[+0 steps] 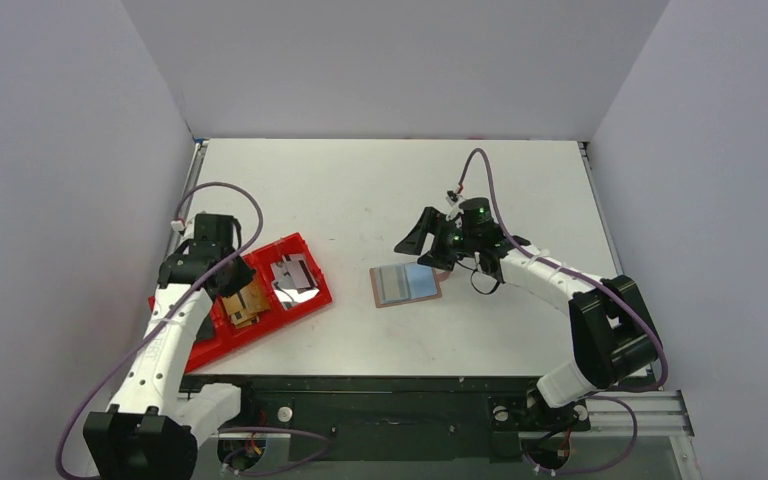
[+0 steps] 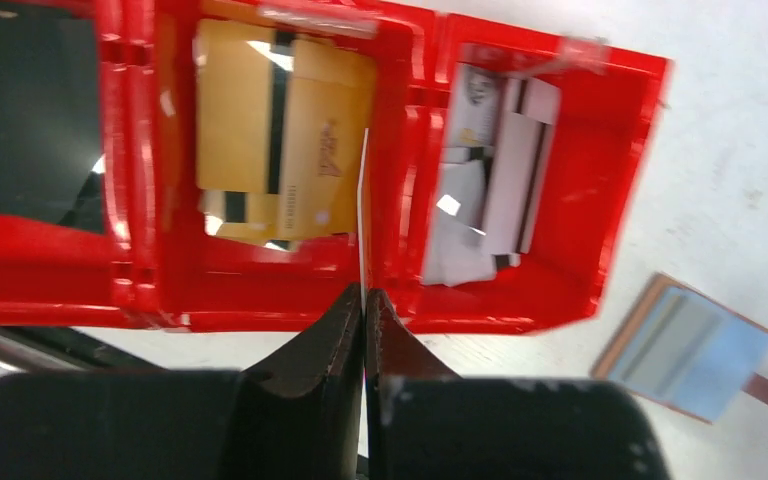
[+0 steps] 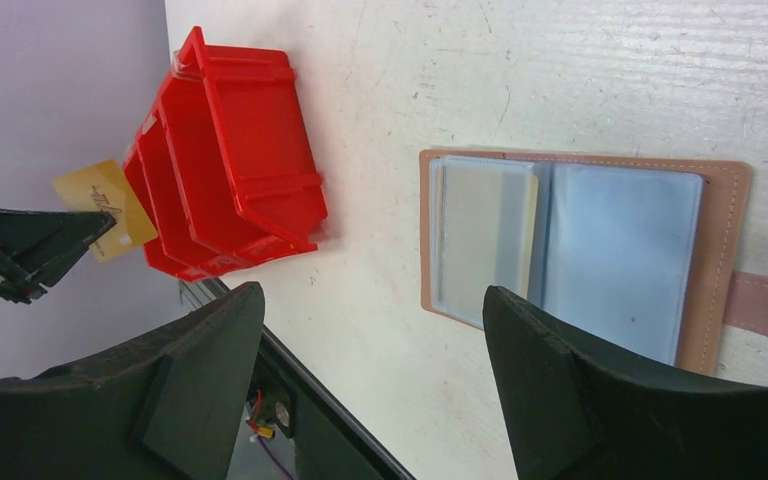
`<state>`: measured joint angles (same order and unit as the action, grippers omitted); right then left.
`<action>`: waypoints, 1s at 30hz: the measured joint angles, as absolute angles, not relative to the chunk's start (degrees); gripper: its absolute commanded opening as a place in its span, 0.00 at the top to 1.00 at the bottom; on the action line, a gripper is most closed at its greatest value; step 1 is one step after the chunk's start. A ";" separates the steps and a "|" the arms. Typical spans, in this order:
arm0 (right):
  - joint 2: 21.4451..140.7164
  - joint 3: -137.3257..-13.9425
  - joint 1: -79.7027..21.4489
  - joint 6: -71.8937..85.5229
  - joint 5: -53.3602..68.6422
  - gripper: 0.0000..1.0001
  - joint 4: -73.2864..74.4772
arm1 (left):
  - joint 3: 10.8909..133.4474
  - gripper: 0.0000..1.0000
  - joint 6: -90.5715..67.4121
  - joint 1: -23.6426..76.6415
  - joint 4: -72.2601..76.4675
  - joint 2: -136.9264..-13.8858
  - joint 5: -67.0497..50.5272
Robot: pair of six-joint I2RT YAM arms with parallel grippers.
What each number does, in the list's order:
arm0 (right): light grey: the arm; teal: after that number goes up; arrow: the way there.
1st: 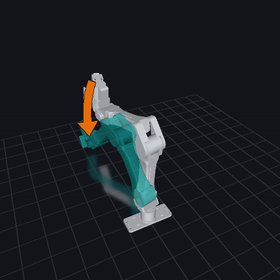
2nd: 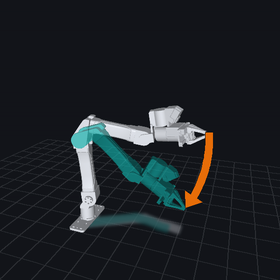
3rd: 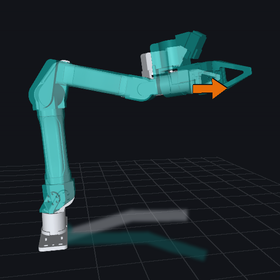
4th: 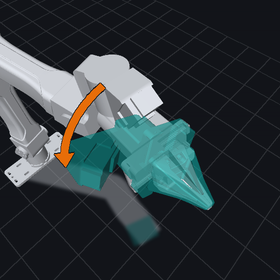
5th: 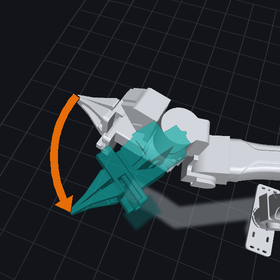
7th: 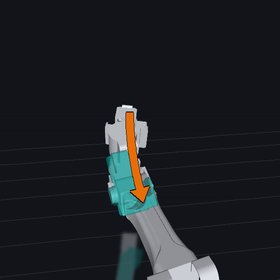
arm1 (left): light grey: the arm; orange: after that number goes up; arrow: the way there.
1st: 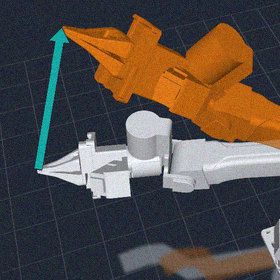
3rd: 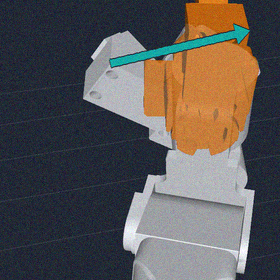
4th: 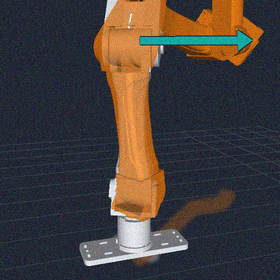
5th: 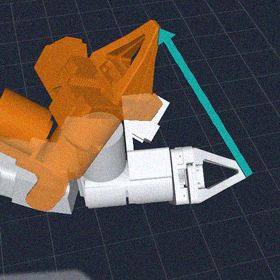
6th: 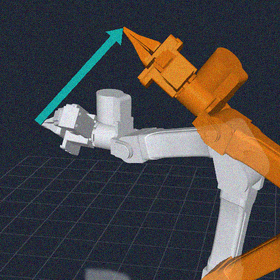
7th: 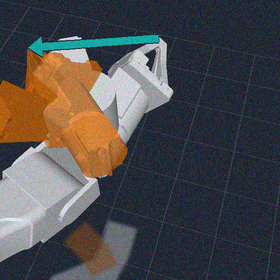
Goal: Take the credit cards out of the card holder
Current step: Place the credit card in the storage box.
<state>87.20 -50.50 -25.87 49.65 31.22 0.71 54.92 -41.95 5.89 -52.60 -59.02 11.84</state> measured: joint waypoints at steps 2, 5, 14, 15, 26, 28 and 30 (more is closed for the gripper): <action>87.20 -50.28 -25.82 49.23 31.24 0.24 0.78 | 53.23 1.00 -41.23 3.44 -52.88 -59.11 12.75; 87.20 -49.78 -25.47 48.64 31.31 0.24 0.82 | 51.00 1.00 -40.34 -0.10 -52.73 -60.62 12.71; 86.72 -48.64 -24.03 47.92 31.75 0.24 1.02 | 49.78 1.00 -38.26 -4.40 -47.31 -68.88 8.01; 86.61 -48.62 -23.97 47.77 31.83 0.24 1.02 | 49.74 1.00 -38.09 -4.73 -46.48 -69.91 7.11; 85.69 -47.75 -23.16 47.07 32.16 0.24 0.99 | 49.60 0.66 -34.98 -7.70 -42.89 -75.42 1.63; 85.69 -47.75 -23.16 46.98 32.16 0.24 0.99 | 49.60 0.62 -34.74 -7.86 -43.05 -75.33 1.69; 85.69 -47.75 -23.18 46.87 32.14 0.24 1.02 | 49.65 0.59 -34.48 -7.88 -43.44 -74.70 2.20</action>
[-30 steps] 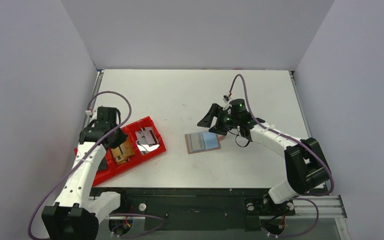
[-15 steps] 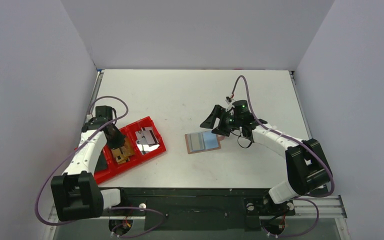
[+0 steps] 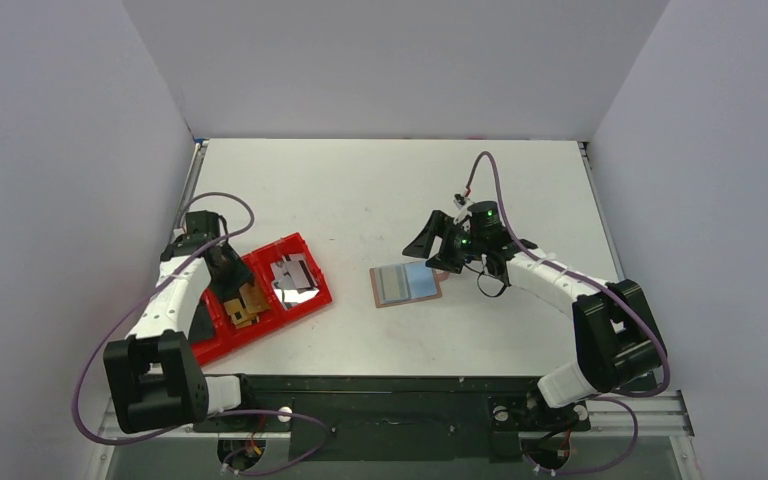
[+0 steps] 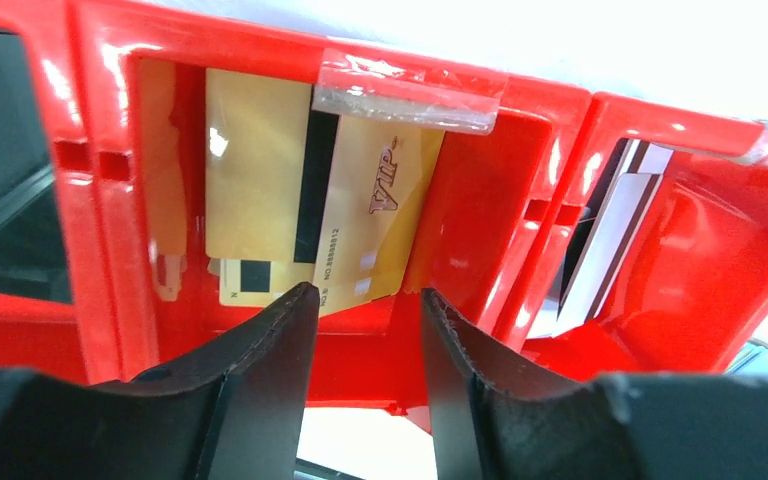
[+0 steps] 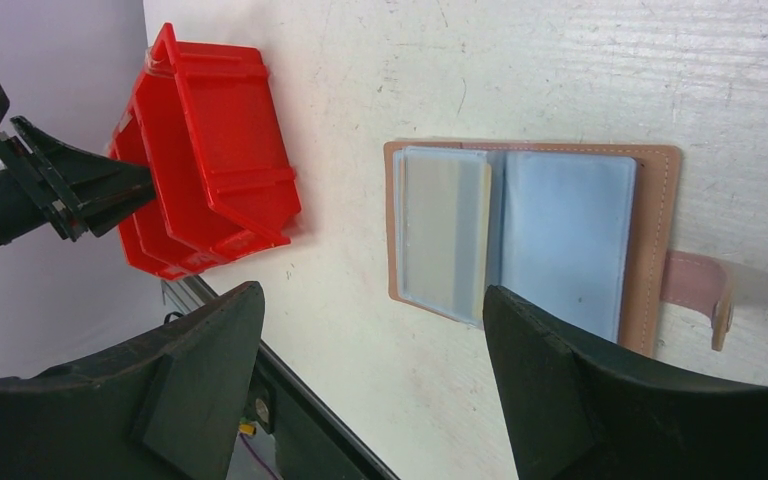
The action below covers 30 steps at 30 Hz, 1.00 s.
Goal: Take the credit cards out of the card holder
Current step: Place the credit card in the storage box, then remove the credit card from the card holder.
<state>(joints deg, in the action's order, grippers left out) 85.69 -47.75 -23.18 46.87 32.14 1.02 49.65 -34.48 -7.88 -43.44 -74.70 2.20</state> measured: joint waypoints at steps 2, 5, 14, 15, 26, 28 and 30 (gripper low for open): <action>85.69 -47.75 -23.18 46.65 31.99 0.24 1.08 | 49.91 0.59 -34.22 -7.88 -44.18 -73.45 3.01; 85.71 -47.75 -23.49 45.76 31.00 0.24 2.22 | 51.27 0.58 -33.95 -7.88 -45.39 -70.94 4.25; 85.71 -50.76 -28.40 41.60 22.35 0.25 10.39 | 57.58 0.55 -34.22 1.96 -46.72 -67.77 5.02; 85.71 -51.48 -29.28 41.06 21.02 0.25 11.27 | 58.26 0.55 -34.46 4.36 -46.63 -68.05 4.60; 93.58 -58.70 -37.43 38.11 10.59 0.32 16.60 | 61.82 0.54 -39.72 23.09 -38.98 -76.38 -3.57; 95.83 -59.86 -38.39 37.93 9.19 0.33 17.47 | 61.82 0.54 -40.34 24.10 -37.36 -77.32 -4.89; 98.21 -61.28 -39.27 37.80 7.86 0.33 18.28 | 61.76 0.54 -40.99 24.47 -35.68 -77.89 -6.11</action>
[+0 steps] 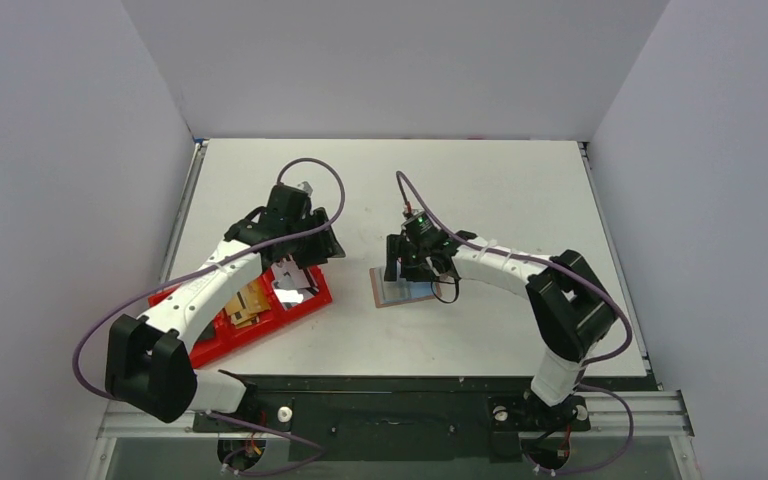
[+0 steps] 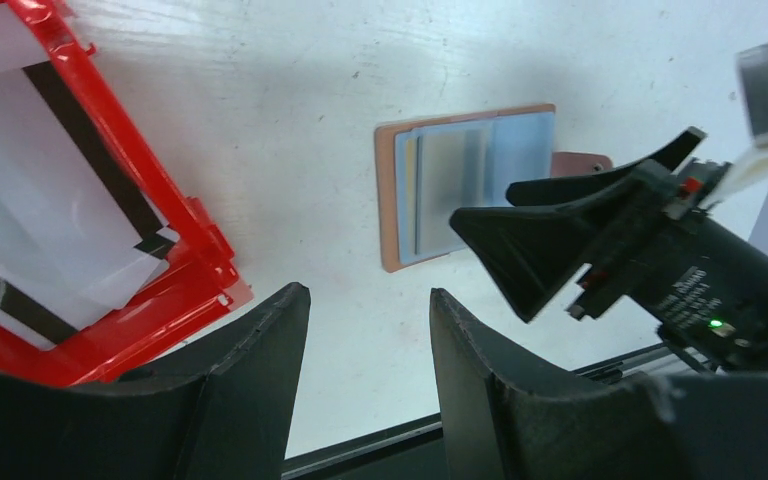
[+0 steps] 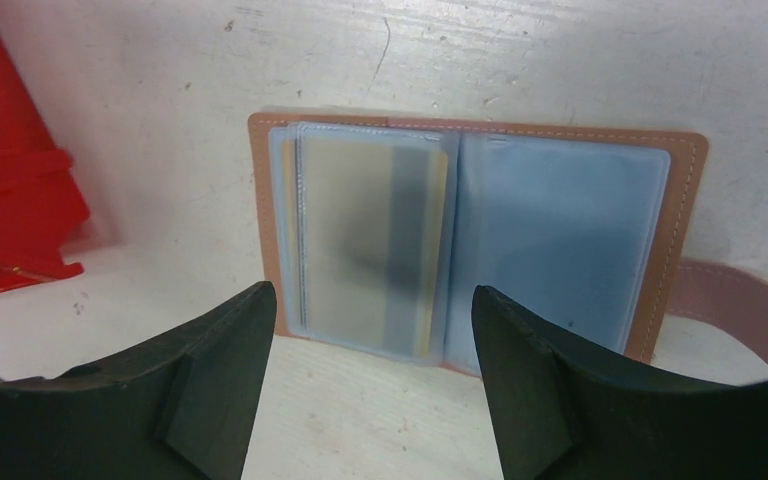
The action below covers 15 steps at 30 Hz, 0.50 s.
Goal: Take the credit cards out of the card holder
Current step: Remove the credit card from the card holder.
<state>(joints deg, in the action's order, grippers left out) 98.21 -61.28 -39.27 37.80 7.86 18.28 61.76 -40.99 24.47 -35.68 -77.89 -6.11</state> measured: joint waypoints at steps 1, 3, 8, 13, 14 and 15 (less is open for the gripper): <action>99.31 -61.98 -39.72 37.74 7.25 0.33 18.65 | 61.69 0.54 -41.32 24.49 -34.96 -78.04 -6.63; 100.99 -63.09 -40.38 37.65 6.17 0.34 19.33 | 61.41 0.54 -41.58 24.51 -33.52 -78.04 -7.53; 103.74 -65.36 -42.13 37.67 3.55 0.36 20.97 | 60.07 0.54 -41.85 24.56 -30.96 -78.04 -9.34; 105.41 -66.26 -42.94 37.65 2.09 0.43 21.28 | 58.26 0.54 -42.04 24.56 -29.74 -78.04 -10.74; 105.45 -66.30 -42.98 37.67 1.87 0.46 21.34 | 58.08 0.54 -42.17 24.56 -29.63 -78.04 -10.96; 105.56 -66.32 -43.03 37.69 1.76 0.48 21.34 | 58.00 0.54 -42.26 24.58 -29.54 -78.06 -11.11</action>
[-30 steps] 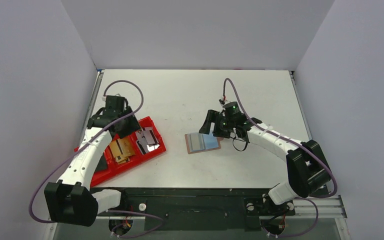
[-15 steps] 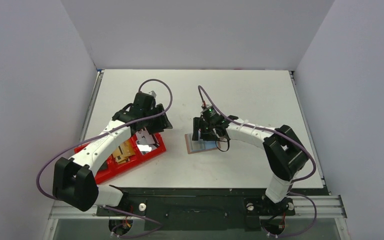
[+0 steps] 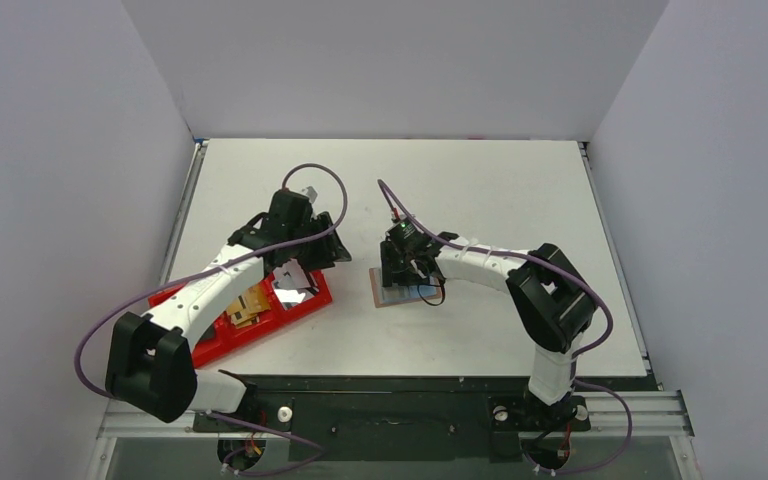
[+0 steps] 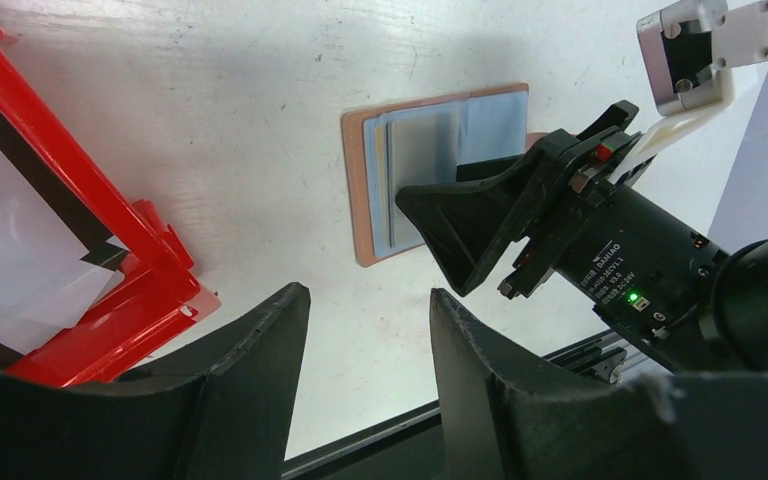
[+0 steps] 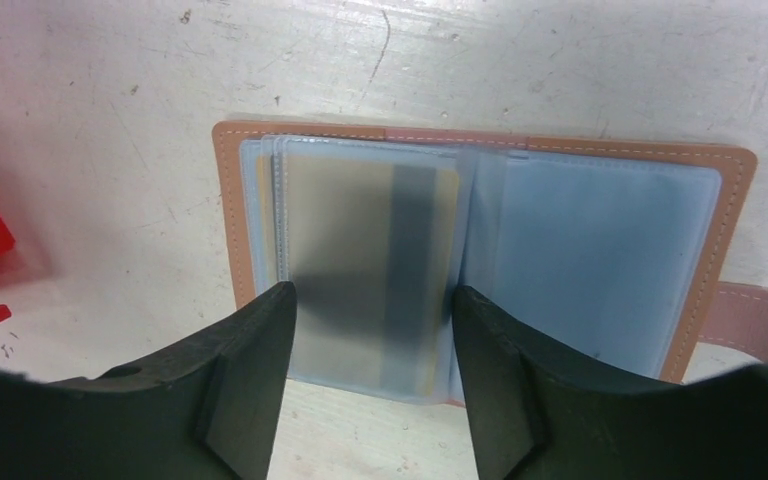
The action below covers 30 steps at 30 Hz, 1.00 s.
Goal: Take the credit cards out of the card holder
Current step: Remove the credit card from the card holder.
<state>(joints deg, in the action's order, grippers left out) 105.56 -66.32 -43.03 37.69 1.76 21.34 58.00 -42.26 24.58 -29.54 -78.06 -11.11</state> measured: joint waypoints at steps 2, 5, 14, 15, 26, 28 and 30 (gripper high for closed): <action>105.60 -66.32 -43.18 37.74 1.37 0.51 21.52 | 57.87 0.54 -42.46 24.69 -29.17 -78.22 -11.38; 105.65 -66.32 -43.18 37.95 1.04 0.51 21.50 | 57.87 0.54 -42.68 24.99 -28.45 -78.89 -11.62; 105.71 -66.06 -43.16 38.17 1.15 0.76 20.12 | 57.87 0.54 -43.38 27.75 -26.30 -82.48 -12.23; 105.71 -65.82 -43.09 38.19 1.37 0.78 19.64 | 57.87 0.54 -43.48 27.97 -26.06 -82.94 -12.34; 104.27 -60.23 -38.85 39.90 8.86 0.94 11.99 | 57.84 0.55 -45.52 29.56 -21.52 -90.30 -14.85; 103.94 -58.87 -37.87 40.32 10.85 0.94 10.04 | 57.84 0.56 -45.95 29.76 -20.45 -91.66 -15.44; 103.74 -57.76 -37.08 40.80 12.58 0.95 8.43 | 57.84 0.58 -46.24 30.06 -19.46 -93.12 -15.99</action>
<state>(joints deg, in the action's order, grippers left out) 103.74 -57.76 -37.08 40.80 12.58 8.43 57.84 -46.24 30.06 -19.46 -93.12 -15.99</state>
